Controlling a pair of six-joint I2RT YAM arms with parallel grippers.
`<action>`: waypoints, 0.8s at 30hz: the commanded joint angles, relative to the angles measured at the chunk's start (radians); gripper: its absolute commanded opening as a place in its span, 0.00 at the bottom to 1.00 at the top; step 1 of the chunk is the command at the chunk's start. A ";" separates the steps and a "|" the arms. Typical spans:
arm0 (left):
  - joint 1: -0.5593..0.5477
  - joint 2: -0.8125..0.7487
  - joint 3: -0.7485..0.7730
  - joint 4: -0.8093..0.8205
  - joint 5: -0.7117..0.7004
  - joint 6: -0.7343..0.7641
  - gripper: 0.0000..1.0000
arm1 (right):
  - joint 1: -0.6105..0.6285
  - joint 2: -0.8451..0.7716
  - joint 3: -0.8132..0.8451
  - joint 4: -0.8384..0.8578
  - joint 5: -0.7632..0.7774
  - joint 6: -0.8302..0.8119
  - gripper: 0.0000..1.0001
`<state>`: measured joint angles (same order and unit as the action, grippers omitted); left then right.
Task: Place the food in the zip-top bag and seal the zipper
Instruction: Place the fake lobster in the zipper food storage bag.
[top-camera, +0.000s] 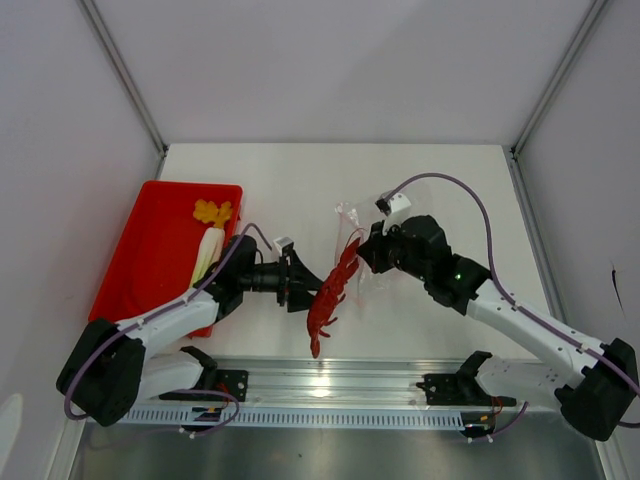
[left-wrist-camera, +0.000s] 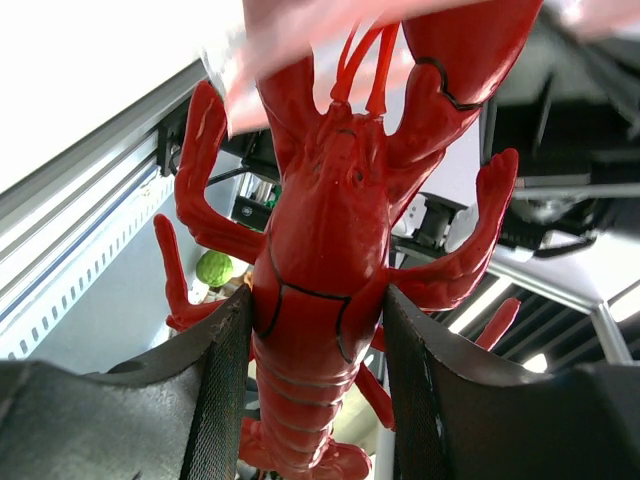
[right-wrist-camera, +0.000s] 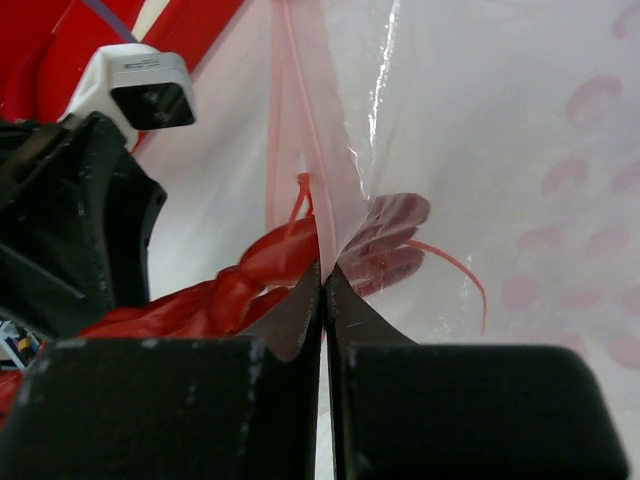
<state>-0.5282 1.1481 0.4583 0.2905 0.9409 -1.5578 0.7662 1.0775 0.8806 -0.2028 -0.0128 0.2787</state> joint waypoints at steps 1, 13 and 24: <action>-0.009 0.004 -0.003 0.064 -0.008 -0.036 0.01 | 0.028 -0.036 -0.009 0.042 0.013 -0.015 0.00; -0.009 0.041 0.055 0.007 0.004 -0.015 0.01 | 0.036 0.028 0.015 0.051 -0.185 -0.047 0.00; -0.009 0.127 0.060 0.013 0.045 0.008 0.01 | 0.044 0.058 0.035 0.025 -0.305 -0.072 0.00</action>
<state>-0.5293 1.2514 0.4885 0.2432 0.9680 -1.5356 0.7963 1.1435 0.8742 -0.2092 -0.2344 0.2218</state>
